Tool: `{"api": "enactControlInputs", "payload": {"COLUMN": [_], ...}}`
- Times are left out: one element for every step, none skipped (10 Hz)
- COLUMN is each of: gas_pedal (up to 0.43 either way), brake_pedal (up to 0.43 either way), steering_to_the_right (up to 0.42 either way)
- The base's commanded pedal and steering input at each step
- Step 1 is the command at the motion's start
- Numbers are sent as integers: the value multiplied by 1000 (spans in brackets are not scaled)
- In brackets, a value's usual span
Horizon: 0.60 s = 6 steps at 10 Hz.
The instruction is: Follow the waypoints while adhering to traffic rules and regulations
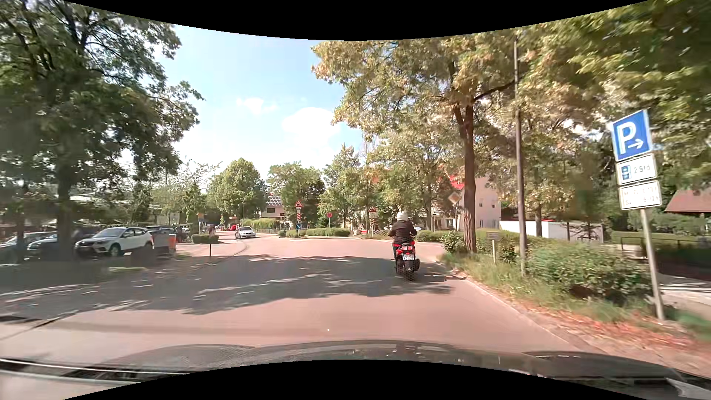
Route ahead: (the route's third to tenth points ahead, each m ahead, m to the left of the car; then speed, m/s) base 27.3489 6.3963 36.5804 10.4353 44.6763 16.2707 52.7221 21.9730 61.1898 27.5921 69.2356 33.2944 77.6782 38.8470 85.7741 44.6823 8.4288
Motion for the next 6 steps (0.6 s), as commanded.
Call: {"api": "enactControlInputs", "payload": {"gas_pedal": [138, 138, 138, 138, 130, 118], "brake_pedal": [12, 12, 12, 12, 6, 12], "steering_to_the_right": [7, 7, 6, 6, 5, 4]}}
